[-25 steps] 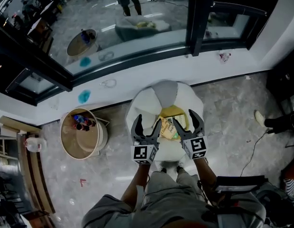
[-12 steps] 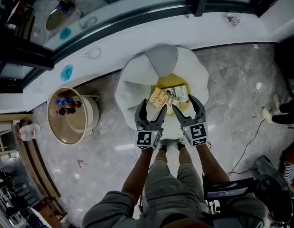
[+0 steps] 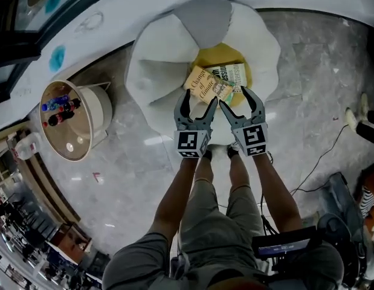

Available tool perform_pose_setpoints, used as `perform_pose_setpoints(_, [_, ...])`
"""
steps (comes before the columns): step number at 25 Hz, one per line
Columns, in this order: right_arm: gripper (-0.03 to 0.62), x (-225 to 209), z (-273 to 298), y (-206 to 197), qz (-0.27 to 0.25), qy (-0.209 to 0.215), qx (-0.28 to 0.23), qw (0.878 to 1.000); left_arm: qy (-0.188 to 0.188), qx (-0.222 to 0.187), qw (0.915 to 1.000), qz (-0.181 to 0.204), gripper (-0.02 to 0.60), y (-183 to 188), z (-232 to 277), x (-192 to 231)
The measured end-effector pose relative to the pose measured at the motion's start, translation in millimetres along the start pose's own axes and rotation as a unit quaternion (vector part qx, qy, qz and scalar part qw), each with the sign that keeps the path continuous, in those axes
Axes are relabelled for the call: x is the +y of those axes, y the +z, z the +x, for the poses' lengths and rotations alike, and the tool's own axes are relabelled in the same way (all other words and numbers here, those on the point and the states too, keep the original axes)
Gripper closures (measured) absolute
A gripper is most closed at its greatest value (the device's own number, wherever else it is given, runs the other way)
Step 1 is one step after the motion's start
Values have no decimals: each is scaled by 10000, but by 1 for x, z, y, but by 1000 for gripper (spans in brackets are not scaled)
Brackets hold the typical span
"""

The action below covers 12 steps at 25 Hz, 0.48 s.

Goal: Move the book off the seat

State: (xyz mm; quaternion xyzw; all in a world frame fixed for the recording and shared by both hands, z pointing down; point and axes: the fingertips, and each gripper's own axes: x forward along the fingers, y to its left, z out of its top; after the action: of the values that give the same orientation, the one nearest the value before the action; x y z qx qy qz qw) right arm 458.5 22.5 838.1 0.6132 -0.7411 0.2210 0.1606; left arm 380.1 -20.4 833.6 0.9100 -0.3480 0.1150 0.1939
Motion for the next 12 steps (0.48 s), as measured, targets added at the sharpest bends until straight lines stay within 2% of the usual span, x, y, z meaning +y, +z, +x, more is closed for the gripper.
perform_pose_setpoints(6, [278,-1,46,-95,226,95,566,9981,-23,578,9983,-26,219,-88,31,25])
perform_pose_setpoints(12, [278,-16,80,-177,489,18,1013,9936,-204,849,9961,83,219,-133,58,43])
